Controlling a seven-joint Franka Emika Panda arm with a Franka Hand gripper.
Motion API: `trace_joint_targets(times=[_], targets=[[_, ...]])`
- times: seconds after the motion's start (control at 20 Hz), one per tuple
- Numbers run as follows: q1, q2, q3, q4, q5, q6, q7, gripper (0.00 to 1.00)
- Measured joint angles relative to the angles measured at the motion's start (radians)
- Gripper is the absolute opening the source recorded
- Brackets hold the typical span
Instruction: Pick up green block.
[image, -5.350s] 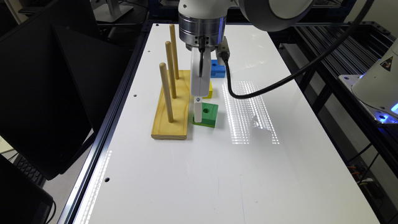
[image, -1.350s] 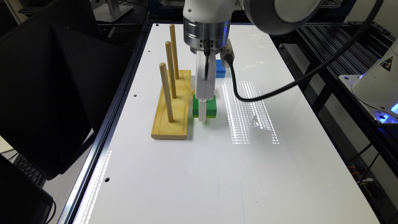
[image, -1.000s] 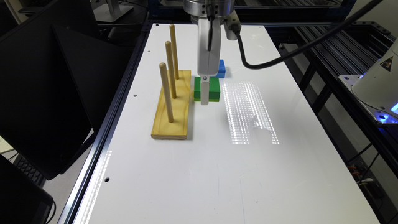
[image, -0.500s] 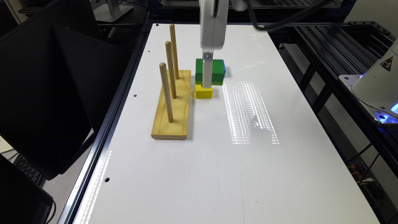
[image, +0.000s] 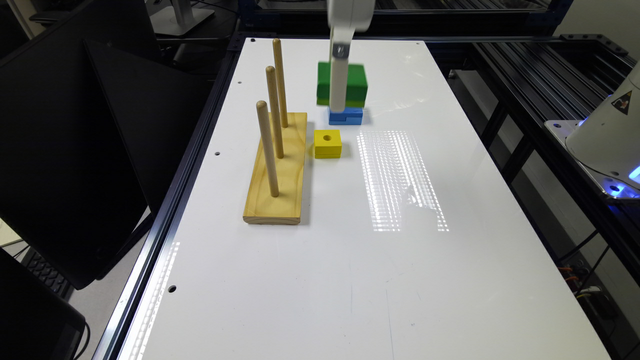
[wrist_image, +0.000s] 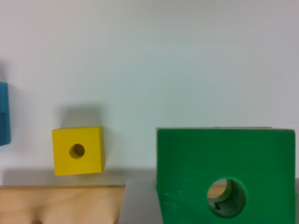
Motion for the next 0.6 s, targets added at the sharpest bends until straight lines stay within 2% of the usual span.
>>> trace_joint_targets(times=[0.6], targets=[[0.0,-0.007,0.0,0.0,0.0019,-0.01,0.0,0.0]])
